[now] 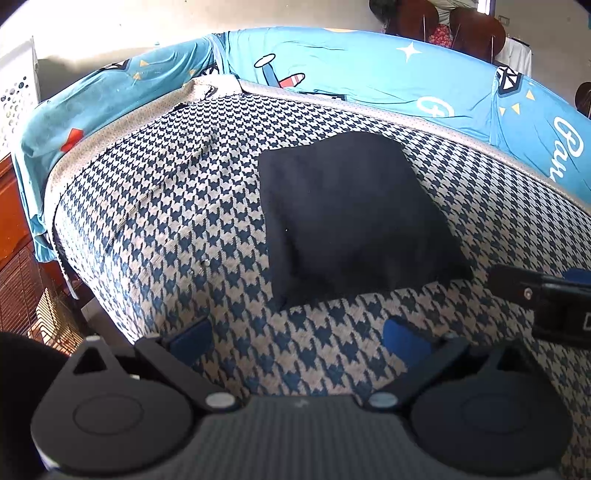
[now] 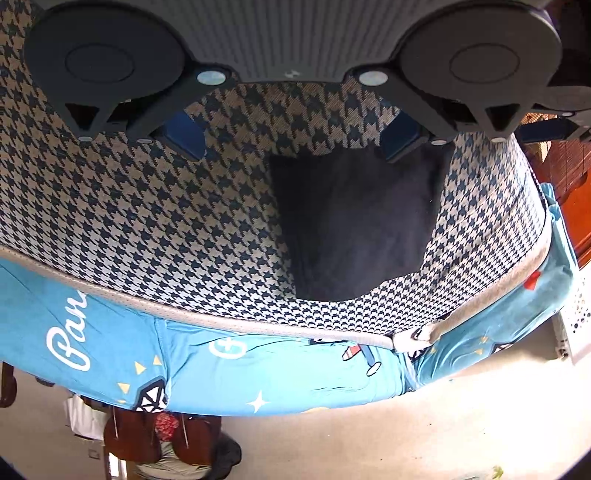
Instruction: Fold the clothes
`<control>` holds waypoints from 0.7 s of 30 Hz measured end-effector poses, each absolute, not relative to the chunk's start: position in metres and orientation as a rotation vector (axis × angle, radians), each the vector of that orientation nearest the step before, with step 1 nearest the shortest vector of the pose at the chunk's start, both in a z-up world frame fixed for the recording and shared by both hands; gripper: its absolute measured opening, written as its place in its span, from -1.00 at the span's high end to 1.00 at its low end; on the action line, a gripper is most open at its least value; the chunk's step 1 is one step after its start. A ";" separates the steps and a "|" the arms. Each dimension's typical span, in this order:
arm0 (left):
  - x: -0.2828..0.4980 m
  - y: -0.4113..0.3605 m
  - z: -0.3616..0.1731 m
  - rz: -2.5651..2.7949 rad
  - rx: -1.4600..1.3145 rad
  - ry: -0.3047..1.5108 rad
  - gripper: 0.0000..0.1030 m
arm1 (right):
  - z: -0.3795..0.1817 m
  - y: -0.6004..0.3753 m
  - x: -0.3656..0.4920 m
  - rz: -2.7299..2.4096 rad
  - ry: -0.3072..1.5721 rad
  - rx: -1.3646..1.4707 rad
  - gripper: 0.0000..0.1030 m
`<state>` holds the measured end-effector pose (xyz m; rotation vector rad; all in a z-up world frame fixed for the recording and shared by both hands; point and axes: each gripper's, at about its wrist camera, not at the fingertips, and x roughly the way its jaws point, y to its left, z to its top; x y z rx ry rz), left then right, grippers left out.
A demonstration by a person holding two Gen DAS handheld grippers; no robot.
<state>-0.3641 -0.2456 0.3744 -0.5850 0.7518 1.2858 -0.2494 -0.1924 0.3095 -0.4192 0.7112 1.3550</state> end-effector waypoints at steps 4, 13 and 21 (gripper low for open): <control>-0.363 -0.241 0.373 1.288 -0.585 0.752 -1.00 | 0.308 -0.189 -0.248 1.346 0.718 -0.413 -0.98; -0.363 -0.237 0.372 1.289 -0.597 0.754 -1.00 | 0.306 -0.183 -0.252 1.339 0.699 -0.438 -0.98; -0.361 -0.238 0.371 1.306 -0.582 0.773 -1.00 | 0.306 -0.184 -0.248 1.317 0.699 -0.434 -0.98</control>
